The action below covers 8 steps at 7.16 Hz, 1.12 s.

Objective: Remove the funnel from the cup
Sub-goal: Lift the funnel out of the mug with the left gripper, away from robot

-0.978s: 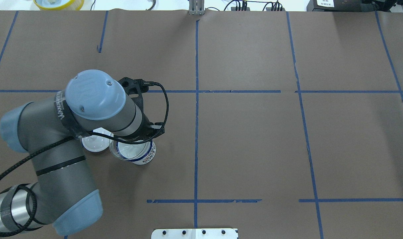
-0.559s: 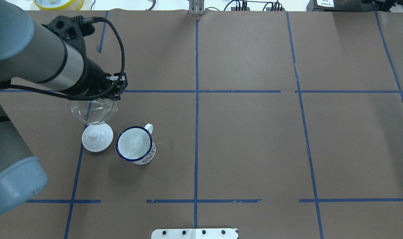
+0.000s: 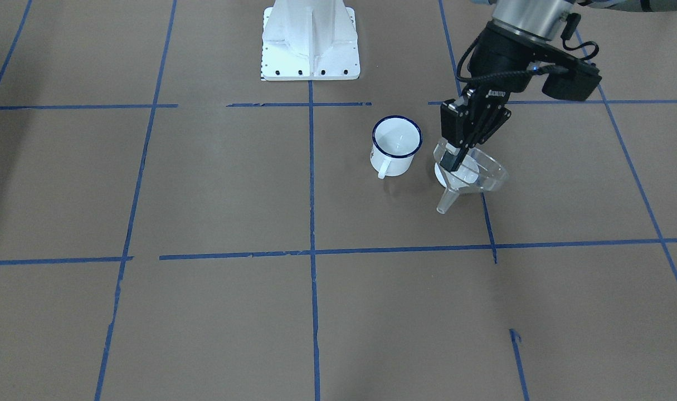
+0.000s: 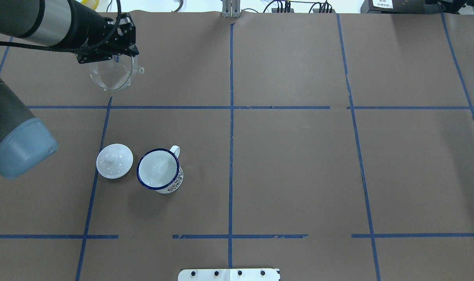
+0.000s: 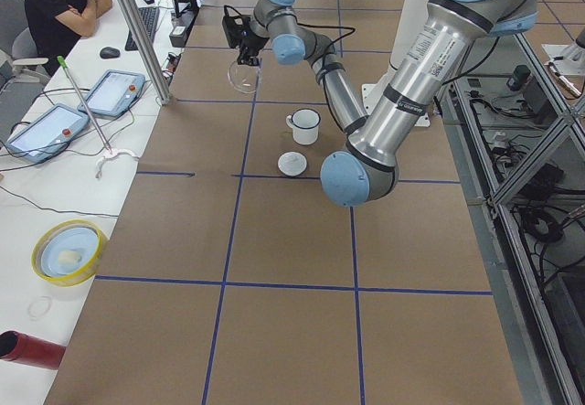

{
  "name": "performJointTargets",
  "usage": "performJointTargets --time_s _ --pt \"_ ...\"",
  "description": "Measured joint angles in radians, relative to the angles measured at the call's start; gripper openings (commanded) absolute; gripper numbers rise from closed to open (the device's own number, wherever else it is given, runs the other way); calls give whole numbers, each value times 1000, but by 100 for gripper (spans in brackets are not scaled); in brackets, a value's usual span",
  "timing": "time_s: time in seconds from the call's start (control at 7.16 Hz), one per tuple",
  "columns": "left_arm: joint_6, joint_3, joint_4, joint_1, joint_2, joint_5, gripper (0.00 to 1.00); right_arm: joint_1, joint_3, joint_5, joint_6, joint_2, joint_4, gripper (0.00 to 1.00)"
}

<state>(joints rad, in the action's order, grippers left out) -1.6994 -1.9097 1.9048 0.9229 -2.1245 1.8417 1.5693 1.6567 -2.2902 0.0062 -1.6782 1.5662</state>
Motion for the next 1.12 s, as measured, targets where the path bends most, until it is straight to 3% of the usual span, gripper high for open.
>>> performJointTargets --time_s 0.56,0.84,1.12 --pt "-339 418 546 -84 9 -401 0 0 0 0 0 0 0 100" --pt "-430 558 672 -160 8 -568 0 0 0 0 0 0 0 100" --pt "-475 629 714 -207 5 -639 0 0 0 0 0 0 0 100"
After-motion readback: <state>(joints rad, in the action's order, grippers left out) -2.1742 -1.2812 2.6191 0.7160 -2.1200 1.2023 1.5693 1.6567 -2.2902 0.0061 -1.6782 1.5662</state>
